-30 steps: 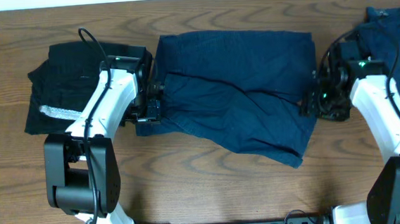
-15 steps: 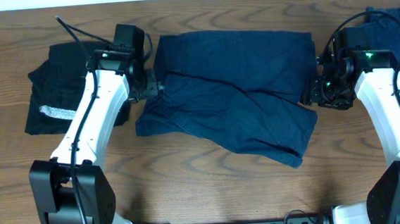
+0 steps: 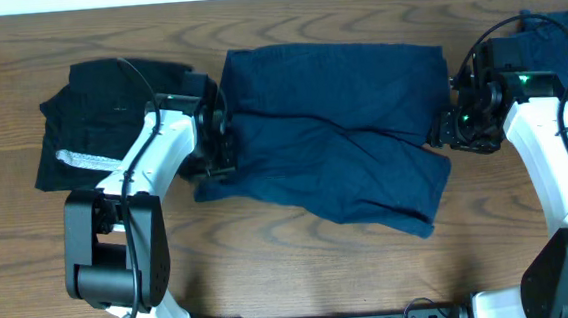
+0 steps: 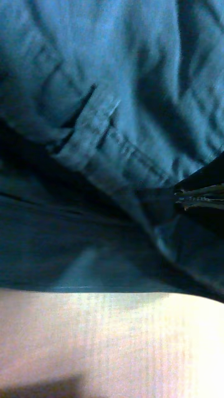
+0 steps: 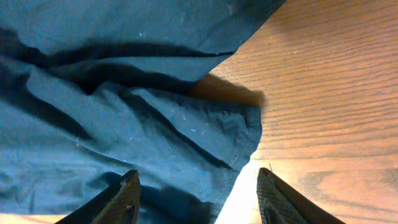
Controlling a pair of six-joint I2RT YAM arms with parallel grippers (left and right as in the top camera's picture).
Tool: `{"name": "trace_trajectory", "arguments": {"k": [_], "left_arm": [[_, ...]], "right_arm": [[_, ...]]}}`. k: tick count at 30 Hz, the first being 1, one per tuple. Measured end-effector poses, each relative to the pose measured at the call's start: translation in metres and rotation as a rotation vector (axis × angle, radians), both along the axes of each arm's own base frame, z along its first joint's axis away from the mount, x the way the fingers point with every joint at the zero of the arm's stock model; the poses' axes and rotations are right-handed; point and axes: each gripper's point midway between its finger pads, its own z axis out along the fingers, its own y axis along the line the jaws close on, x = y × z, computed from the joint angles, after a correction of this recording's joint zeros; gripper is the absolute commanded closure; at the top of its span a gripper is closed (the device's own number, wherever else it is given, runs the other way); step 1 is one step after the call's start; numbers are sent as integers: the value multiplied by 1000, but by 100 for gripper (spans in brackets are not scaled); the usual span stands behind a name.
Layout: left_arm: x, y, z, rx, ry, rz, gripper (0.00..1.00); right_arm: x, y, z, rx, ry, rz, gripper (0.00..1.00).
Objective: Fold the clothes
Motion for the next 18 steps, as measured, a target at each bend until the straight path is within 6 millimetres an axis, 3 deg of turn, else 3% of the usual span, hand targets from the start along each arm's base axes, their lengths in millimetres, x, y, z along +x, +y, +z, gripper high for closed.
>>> {"name": "trace_trajectory", "arguments": {"k": [4, 13, 18], "left_arm": [[-28, 7, -7, 31, 100, -1, 94], [-67, 18, -37, 67, 189, -4, 94], [-66, 18, -35, 67, 181, -4, 94]], "right_arm": [[-1, 0, 0, 0, 5, 0, 42], [-9, 0, -14, 1, 32, 0, 40], [2, -1, -18, -1, -18, -2, 40]]}}
